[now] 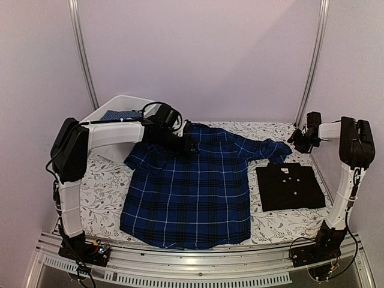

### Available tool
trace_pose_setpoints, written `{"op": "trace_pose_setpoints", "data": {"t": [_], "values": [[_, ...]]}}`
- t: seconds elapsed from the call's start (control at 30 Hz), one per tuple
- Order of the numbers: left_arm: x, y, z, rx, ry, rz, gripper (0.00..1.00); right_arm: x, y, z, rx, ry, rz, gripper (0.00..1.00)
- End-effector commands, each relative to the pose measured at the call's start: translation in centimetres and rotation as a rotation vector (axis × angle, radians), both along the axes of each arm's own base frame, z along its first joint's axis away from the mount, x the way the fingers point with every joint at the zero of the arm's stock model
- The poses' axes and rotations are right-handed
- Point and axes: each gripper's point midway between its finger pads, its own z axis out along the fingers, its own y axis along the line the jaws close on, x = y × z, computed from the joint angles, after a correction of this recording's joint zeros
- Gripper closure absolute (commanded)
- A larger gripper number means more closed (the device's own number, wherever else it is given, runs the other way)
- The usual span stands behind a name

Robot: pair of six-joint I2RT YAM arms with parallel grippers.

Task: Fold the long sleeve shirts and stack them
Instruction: Adjust the sleeve at the center of the board.

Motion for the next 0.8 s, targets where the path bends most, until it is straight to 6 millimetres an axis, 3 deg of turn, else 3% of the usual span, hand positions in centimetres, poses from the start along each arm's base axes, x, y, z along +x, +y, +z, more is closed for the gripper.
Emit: {"op": "trace_pose_setpoints", "data": {"t": [0.0, 0.17, 0.23, 0.33, 0.43, 0.6, 0.7, 0.77], "values": [[-0.5, -0.6, 2.7, -0.051, -0.033, -0.008, 0.59, -0.5, 0.2, -3.2, -0.019, 0.095, 0.018, 0.47], [-0.5, -0.5, 3.0, -0.05, -0.046, -0.012, 0.59, -0.4, 2.3, -5.0, -0.022, 0.129, 0.065, 0.52], [-0.4, -0.3, 3.3, -0.051, -0.052, -0.01, 0.59, -0.5, 2.3, -5.6, -0.022, 0.143, 0.06, 0.62], [-0.4, -0.3, 3.9, -0.059, -0.06, -0.014, 0.59, -0.3, 1.7, -5.1, -0.052, 0.135, 0.045, 0.84], [-0.5, -0.2, 4.3, -0.069, -0.062, -0.015, 0.59, 0.6, 1.3, -2.9, -0.085, 0.105, 0.051, 0.98], [-0.4, -0.1, 4.9, -0.094, -0.069, -0.012, 0.59, 2.6, 1.5, 3.2, -0.154, 0.009, 0.074, 1.0], [-0.5, 0.0, 5.1, -0.111, -0.069, -0.01, 0.59, 3.0, 3.1, 6.7, -0.169, -0.051, 0.11, 1.0], [-0.6, 0.2, 5.1, -0.117, -0.069, -0.009, 0.59, 3.1, 5.2, 8.6, -0.171, -0.087, 0.154, 1.0]]}}
